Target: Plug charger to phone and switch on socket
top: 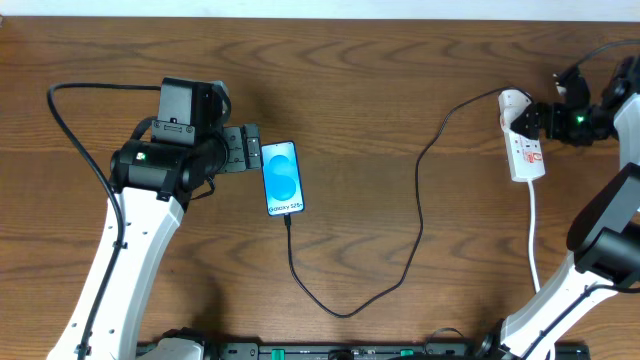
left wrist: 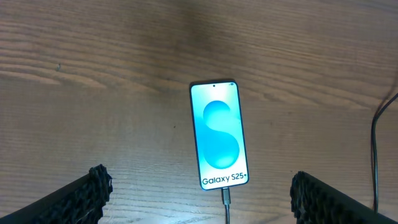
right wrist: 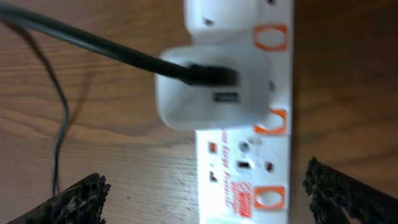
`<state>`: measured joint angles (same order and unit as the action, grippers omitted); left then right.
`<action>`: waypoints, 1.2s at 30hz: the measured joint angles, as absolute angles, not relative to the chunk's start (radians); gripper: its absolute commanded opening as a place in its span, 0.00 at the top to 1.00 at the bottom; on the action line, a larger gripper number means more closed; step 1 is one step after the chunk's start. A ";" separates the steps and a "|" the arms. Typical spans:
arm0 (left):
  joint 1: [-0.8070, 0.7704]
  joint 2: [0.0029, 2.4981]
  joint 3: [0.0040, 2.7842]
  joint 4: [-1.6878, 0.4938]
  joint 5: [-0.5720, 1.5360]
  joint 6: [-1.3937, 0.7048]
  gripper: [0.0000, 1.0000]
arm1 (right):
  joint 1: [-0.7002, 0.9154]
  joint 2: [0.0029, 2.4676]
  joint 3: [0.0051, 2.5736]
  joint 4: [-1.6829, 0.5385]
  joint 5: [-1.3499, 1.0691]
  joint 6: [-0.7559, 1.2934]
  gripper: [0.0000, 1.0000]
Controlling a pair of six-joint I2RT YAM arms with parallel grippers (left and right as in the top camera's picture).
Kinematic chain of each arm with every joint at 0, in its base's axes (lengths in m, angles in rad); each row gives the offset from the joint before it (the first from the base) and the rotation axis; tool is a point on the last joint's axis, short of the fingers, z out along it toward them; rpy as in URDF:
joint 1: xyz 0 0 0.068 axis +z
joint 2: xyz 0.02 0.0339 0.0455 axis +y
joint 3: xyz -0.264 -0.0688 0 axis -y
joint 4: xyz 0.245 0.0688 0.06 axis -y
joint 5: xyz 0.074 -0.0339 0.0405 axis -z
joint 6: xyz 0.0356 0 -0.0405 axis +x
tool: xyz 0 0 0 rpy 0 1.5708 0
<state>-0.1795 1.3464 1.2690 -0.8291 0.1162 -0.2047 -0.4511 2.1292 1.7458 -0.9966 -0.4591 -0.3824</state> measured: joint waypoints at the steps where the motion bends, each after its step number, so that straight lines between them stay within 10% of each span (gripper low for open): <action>1: -0.179 1.346 1.269 -0.829 0.116 -0.205 0.06 | -0.445 2.129 1.747 -0.990 -0.466 -0.385 0.01; 36: -0.179 1.346 1.269 -0.829 0.116 -0.205 0.06 | -0.414 2.129 1.658 -0.865 -0.486 -0.392 0.01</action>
<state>-0.1795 1.3464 1.2690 -0.8291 0.1162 -0.2047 -0.4145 2.1292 1.6577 -0.8654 -0.4862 -0.3920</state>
